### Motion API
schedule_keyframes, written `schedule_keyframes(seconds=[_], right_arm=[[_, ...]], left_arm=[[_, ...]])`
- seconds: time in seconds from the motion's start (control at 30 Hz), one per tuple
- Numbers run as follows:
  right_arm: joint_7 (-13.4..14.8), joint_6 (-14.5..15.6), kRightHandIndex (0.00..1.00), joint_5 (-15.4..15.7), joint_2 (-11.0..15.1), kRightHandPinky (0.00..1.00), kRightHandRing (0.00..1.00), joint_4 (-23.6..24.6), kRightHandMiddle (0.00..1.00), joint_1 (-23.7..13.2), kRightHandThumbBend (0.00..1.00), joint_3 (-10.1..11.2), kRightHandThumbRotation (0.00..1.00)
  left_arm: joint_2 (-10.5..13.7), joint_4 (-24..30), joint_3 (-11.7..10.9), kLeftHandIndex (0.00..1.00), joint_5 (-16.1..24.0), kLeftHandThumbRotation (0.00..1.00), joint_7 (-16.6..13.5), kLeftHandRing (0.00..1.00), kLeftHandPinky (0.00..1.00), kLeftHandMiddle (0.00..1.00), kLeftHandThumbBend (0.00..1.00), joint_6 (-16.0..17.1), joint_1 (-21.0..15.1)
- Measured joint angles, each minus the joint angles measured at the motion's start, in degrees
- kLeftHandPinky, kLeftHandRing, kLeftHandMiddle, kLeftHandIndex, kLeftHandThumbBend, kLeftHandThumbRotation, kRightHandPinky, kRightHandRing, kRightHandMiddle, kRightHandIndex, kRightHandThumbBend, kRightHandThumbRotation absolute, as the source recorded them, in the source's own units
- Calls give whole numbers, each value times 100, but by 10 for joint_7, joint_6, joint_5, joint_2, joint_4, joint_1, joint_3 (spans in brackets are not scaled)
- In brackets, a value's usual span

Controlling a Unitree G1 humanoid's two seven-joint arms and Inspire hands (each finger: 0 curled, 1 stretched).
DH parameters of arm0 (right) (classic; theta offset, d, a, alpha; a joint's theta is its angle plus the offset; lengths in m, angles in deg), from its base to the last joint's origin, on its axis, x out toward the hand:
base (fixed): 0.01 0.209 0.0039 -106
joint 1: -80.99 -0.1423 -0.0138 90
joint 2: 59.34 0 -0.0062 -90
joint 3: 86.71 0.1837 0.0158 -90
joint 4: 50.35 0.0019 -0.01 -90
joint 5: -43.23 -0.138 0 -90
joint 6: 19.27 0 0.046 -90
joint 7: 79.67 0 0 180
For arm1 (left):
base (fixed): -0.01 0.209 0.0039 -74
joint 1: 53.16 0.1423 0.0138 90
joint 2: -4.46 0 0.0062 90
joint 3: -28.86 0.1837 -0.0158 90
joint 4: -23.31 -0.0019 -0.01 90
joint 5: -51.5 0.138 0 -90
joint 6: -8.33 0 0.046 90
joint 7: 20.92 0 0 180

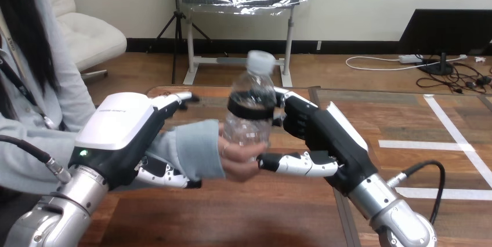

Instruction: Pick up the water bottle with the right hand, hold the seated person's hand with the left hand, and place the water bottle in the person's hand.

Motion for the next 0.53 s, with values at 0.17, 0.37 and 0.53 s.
schedule_keyframes(seconds=[0.17,0.37,0.53], right_arm=[[-6,-1,100,0,3,100,98,-3,96,-7,100,-2,62],[-7,-2,100,-1,2,100,98,-9,96,-11,100,-3,65],[-8,-2,100,-1,3,100,97,-20,95,-16,100,-3,67]], left_arm=[[-2,10,0,97,0,43,0,90,83,95,100,-1,5],[-6,21,0,99,4,47,-4,93,84,98,100,-3,14],[-12,22,0,100,12,50,-10,94,85,99,100,-4,22]])
